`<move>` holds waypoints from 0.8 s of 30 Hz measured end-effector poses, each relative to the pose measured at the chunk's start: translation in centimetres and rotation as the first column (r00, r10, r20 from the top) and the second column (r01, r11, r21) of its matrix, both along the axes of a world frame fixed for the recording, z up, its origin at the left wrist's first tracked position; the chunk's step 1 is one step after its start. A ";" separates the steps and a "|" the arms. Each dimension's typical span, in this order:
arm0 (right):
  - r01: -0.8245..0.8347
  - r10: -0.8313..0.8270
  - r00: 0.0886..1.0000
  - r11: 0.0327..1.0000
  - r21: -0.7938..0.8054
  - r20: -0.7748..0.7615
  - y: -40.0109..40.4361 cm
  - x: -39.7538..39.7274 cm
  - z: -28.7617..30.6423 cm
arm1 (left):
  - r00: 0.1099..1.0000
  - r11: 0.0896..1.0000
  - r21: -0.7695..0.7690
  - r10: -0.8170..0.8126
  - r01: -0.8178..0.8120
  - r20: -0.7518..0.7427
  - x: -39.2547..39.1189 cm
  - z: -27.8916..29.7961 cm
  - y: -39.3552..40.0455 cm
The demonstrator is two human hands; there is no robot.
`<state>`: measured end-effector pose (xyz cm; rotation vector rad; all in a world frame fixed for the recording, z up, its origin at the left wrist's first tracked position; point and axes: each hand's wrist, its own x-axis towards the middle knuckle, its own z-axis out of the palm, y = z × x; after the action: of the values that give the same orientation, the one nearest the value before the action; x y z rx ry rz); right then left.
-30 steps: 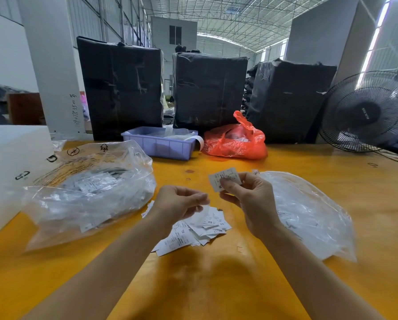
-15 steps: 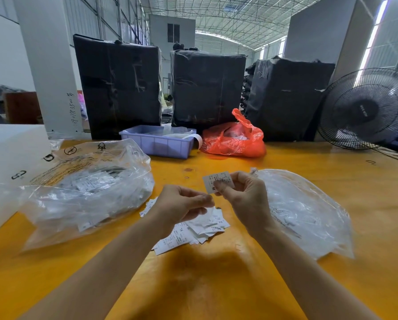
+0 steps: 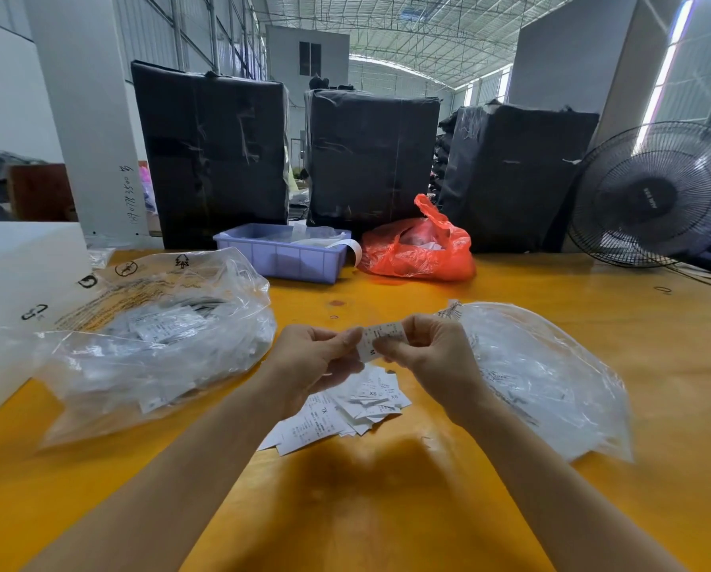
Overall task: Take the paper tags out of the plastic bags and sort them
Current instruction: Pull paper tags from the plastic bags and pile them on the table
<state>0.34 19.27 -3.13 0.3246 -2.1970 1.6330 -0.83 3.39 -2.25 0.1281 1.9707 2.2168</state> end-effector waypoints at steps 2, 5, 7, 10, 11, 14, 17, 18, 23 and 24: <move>-0.053 0.053 0.996 0.999 -0.001 0.070 0.2 0.0 -0.1 | 1.000 1.000 -0.011 0.028 -0.028 -0.008 -0.1 -0.1 0.0; -0.100 0.095 0.987 0.995 0.028 0.131 0.2 0.0 -0.1 | 0.998 0.997 -0.053 0.049 -0.052 -0.047 -0.3 -0.5 0.1; -0.117 0.102 0.980 0.989 0.086 0.169 0.1 -0.1 -0.2 | 0.995 0.993 -0.097 0.057 -0.064 -0.082 -0.3 -0.7 0.3; -0.168 0.134 0.958 0.979 0.117 0.254 -0.2 -0.1 -0.3 | 0.991 0.985 -0.156 0.057 -0.077 -0.124 -0.1 -1.0 0.7; -0.171 0.136 0.957 0.978 0.116 0.256 -0.3 -0.1 -0.3 | 0.990 0.984 -0.164 0.054 -0.075 -0.129 0.0 -1.1 0.8; -0.076 0.062 0.984 0.994 0.083 0.167 -0.4 -0.1 -0.4 | 0.992 0.986 -0.144 0.067 -0.082 -0.104 0.1 -1.2 1.1; 0.024 -0.029 0.999 0.989 0.149 0.028 -0.5 0.0 -0.3 | 0.991 0.987 -0.083 0.132 -0.135 -0.030 0.2 -1.2 1.4; 0.019 -0.021 1.000 0.986 0.164 0.009 -0.6 0.0 -0.3 | 0.988 0.986 -0.065 0.152 -0.152 -0.007 0.3 -1.3 1.4; -0.156 0.148 0.986 0.981 0.114 0.075 -1.3 0.8 -0.3 | 0.983 0.985 -0.019 0.174 -0.173 0.060 0.5 -1.2 1.4; -0.160 0.153 0.983 0.985 0.071 0.101 -1.3 0.7 -0.4 | 0.984 0.987 0.002 0.162 -0.163 0.072 0.5 -1.1 1.4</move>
<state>1.05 17.97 -3.53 0.4615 -2.3641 1.6774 -0.30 4.81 -3.35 -0.1137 1.9995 2.2927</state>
